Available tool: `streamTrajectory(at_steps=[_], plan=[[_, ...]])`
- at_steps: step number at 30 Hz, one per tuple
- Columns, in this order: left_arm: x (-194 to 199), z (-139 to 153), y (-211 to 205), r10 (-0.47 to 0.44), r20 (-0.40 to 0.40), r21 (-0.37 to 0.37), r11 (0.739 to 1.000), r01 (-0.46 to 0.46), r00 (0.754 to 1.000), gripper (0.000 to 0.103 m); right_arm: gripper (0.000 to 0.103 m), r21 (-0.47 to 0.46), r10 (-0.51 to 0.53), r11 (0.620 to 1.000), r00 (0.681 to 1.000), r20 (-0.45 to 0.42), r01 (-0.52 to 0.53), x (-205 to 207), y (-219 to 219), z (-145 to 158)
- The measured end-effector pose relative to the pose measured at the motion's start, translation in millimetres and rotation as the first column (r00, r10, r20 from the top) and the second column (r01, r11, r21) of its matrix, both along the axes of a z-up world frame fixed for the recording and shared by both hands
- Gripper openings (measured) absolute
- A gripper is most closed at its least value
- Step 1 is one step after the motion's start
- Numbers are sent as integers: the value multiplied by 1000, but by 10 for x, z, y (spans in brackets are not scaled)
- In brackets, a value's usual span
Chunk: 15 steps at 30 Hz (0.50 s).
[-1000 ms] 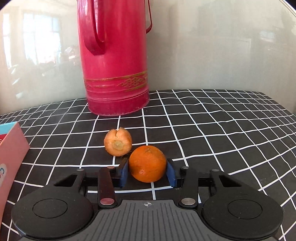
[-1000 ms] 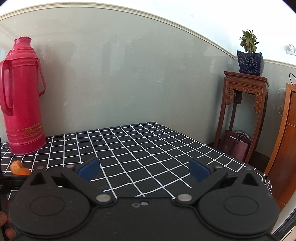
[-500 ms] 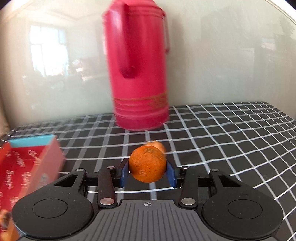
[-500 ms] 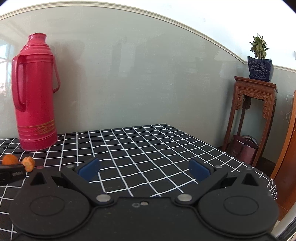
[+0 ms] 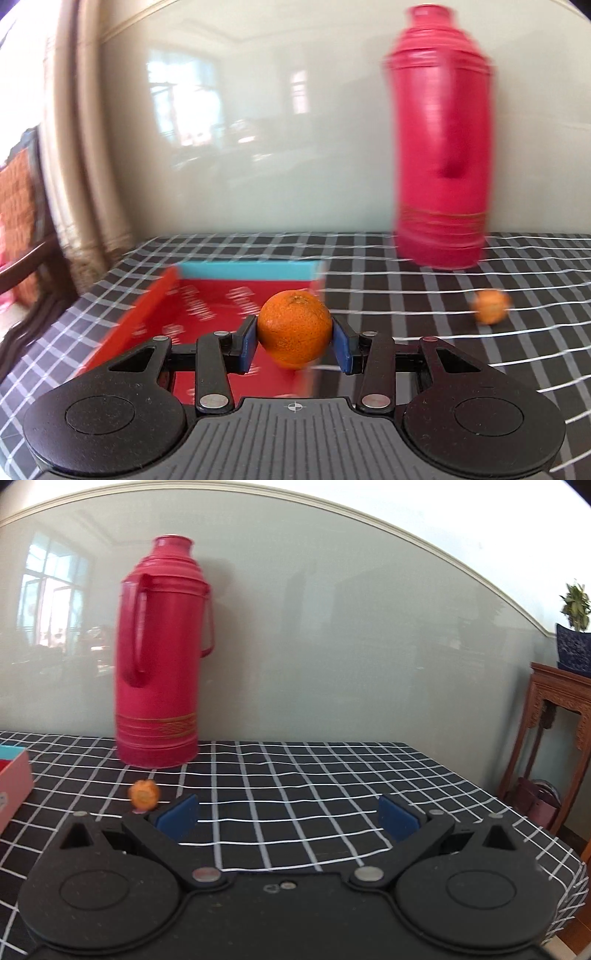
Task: Organize fruits
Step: 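Carry the large orange into the box and open the left gripper, then grasp the peeled orange-brown round fruit with the right gripper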
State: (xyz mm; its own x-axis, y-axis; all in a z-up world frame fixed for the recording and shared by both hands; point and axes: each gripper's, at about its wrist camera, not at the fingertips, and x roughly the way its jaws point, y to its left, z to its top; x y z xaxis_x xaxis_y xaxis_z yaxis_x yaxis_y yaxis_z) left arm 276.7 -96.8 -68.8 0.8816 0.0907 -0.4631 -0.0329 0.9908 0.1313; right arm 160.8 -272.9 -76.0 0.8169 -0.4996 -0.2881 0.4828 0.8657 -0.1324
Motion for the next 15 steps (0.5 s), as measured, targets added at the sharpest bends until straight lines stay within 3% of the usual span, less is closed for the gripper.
streamTrajectory(at_steps=[6,11,14,15], plan=[[114,-148,561,140,-56,-15,990,-141,989,43,97,0,76,997,997,-34,-76,177,258,-53],[138,-207,815,186,-79,-32,982,-189,979,45,97,-4,129,992,991,-47,-129,319,480,-84],[121,-199,935,188,-89,-80,977,-195,978,87,97,-4,164,986,985,-52,-164,391,593,-103],[83,-179,956,174,-78,-103,978,-181,982,87,97,-2,176,984,983,-55,-177,416,627,-113]])
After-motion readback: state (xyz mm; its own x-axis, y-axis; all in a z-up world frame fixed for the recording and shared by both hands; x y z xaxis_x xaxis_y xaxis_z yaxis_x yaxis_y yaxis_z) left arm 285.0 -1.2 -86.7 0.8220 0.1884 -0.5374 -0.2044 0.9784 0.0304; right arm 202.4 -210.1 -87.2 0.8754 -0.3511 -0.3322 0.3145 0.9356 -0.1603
